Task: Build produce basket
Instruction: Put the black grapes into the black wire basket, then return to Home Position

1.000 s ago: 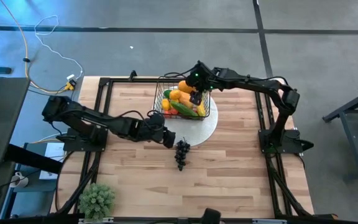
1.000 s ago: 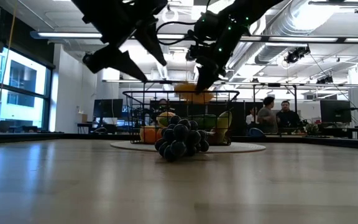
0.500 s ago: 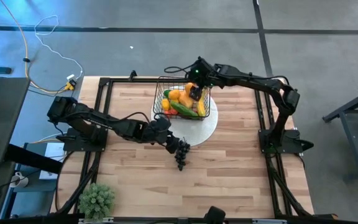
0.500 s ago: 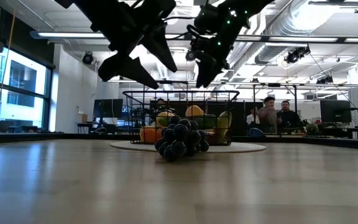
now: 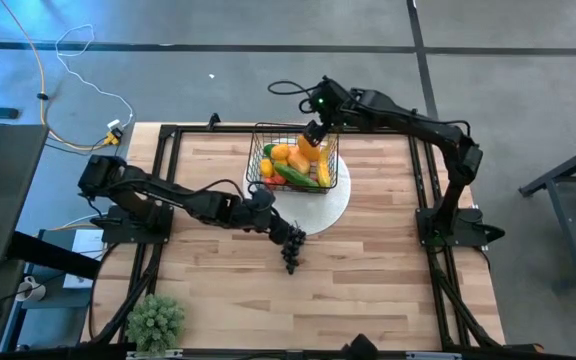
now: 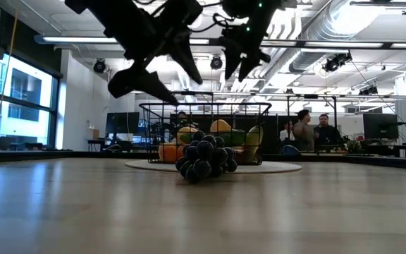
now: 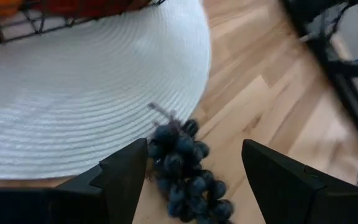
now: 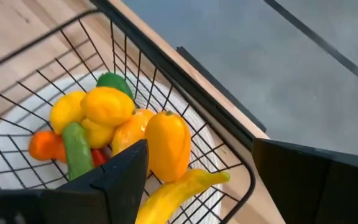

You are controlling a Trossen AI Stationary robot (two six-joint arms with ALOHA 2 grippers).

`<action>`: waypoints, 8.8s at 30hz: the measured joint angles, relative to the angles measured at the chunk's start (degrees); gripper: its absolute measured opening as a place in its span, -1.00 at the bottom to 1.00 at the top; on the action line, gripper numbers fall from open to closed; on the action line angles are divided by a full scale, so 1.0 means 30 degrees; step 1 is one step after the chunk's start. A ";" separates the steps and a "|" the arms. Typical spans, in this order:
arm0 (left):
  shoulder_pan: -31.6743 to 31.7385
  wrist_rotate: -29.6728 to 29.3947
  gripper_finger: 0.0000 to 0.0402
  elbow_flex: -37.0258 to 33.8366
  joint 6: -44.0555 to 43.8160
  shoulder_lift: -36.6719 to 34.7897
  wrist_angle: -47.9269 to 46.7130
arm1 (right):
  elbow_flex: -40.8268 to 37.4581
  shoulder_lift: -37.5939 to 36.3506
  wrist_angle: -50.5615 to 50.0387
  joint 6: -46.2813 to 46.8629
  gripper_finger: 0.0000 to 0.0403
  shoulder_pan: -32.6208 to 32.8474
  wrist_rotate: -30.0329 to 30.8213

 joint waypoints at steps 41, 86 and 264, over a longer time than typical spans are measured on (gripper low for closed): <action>-0.0461 0.0774 -0.29 0.0627 0.0092 0.6942 0.3239 | 0.1649 -0.0015 -0.2971 0.2456 0.33 0.1009 0.2030; 0.5685 -0.5305 -0.98 0.1166 1.0995 -0.2410 0.3152 | 0.1649 -0.3475 -0.0246 -0.3691 0.33 -0.2878 0.2095; 0.2024 0.5184 -0.20 -1.8374 1.4010 -2.8031 0.4406 | -3.2506 -3.3754 1.4498 0.4999 0.33 0.6776 -0.3632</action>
